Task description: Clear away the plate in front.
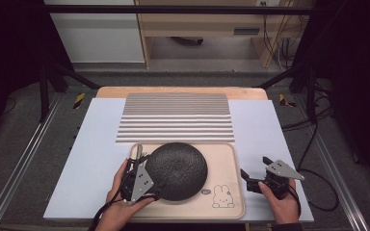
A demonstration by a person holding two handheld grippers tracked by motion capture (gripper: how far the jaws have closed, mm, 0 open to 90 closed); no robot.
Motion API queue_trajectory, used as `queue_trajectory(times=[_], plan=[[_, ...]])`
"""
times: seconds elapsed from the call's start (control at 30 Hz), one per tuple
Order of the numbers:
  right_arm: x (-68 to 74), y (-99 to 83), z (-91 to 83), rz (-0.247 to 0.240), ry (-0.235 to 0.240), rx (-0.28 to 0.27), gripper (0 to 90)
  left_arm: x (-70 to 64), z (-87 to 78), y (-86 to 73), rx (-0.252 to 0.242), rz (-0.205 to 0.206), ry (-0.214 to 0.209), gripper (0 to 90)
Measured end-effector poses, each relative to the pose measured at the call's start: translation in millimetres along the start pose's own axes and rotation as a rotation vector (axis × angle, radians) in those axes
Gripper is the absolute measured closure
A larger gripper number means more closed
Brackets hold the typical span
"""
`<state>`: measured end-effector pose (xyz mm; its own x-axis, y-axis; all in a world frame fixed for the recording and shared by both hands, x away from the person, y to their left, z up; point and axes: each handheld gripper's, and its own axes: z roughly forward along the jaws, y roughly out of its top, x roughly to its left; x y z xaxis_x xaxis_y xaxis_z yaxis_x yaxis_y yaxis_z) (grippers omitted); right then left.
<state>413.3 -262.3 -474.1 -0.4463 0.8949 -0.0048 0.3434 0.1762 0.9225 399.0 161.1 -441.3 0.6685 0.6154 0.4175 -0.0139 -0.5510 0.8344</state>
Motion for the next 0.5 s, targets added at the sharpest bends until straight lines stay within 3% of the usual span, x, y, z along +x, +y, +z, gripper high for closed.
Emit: queue_trajectory(times=[0.5], plan=[[-0.9, -0.2, -1.1, -0.001, 0.007, -0.006, 3.8, 31.7, -15.4, -14.0, -0.022, -0.104, 0.091, 7.9]])
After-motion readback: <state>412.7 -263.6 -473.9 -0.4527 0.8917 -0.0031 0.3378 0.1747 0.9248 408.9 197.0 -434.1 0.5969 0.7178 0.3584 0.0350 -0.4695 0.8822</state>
